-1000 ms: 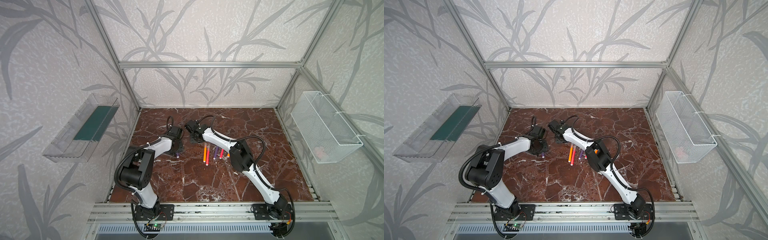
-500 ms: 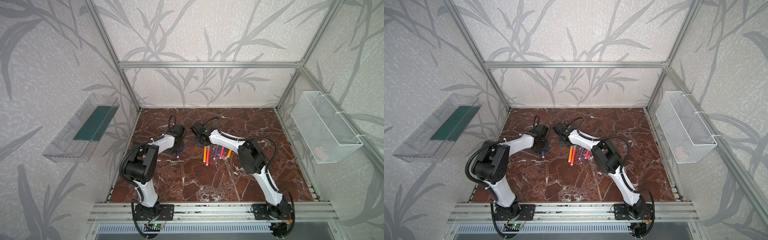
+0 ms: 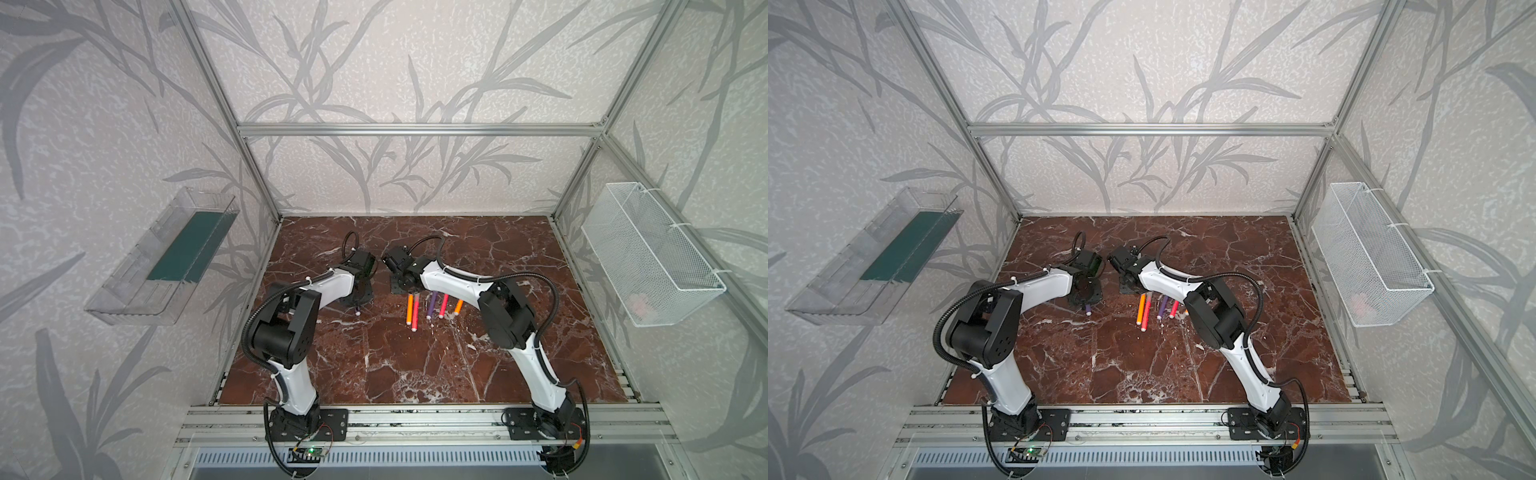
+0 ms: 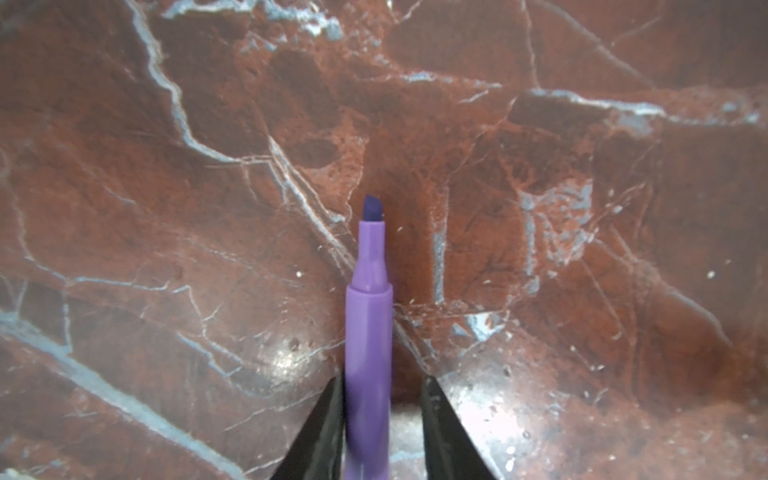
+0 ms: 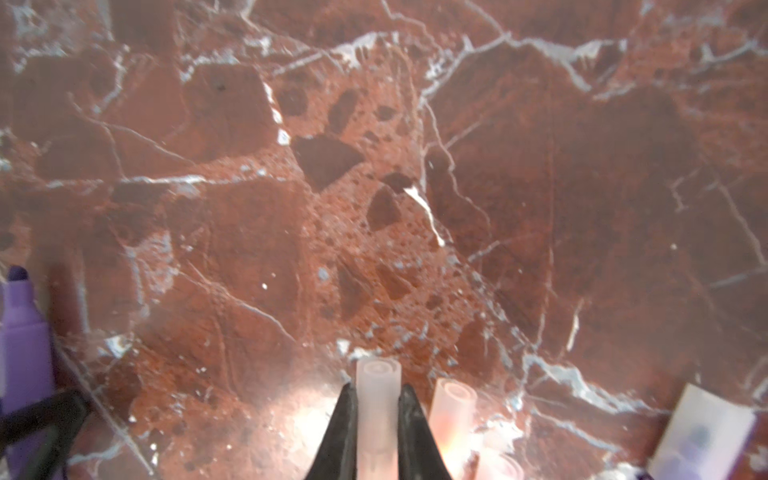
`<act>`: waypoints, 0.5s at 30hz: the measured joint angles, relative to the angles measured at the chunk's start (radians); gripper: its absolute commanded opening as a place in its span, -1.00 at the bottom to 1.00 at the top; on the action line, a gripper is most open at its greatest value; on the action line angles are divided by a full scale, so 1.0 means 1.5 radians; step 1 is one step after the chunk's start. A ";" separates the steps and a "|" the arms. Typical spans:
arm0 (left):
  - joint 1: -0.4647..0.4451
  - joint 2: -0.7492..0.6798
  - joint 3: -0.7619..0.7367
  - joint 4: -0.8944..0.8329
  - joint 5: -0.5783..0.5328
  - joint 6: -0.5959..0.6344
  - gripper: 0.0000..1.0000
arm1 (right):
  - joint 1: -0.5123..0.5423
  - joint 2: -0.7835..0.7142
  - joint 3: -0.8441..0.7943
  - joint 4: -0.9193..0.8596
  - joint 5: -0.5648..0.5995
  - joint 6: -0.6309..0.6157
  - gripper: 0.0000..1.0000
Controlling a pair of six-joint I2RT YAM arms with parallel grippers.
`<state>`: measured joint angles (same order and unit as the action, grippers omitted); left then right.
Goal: Insert the pens into the pen caps
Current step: 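Lift the purple marker and white cap and bring them together above the table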
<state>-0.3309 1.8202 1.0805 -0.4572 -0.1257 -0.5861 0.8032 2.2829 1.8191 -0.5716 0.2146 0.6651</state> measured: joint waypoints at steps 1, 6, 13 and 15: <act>0.000 0.001 0.001 0.001 -0.001 -0.001 -0.58 | -0.001 -0.007 -0.009 0.002 0.000 0.000 -0.77; -0.001 0.002 0.001 0.008 -0.001 0.004 -0.87 | -0.007 -0.052 -0.061 0.028 -0.005 0.008 -0.77; -0.001 -0.012 -0.015 0.020 0.008 0.006 -1.00 | -0.012 -0.112 -0.113 0.067 -0.006 0.015 -0.78; -0.001 -0.024 -0.024 0.018 0.017 0.007 -1.00 | -0.013 -0.128 -0.132 0.078 -0.007 0.017 -0.79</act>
<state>-0.3317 1.7847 1.0443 -0.4297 -0.0998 -0.5762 0.7830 2.0907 1.6207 -0.4553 0.2039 0.6910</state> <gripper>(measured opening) 0.139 0.160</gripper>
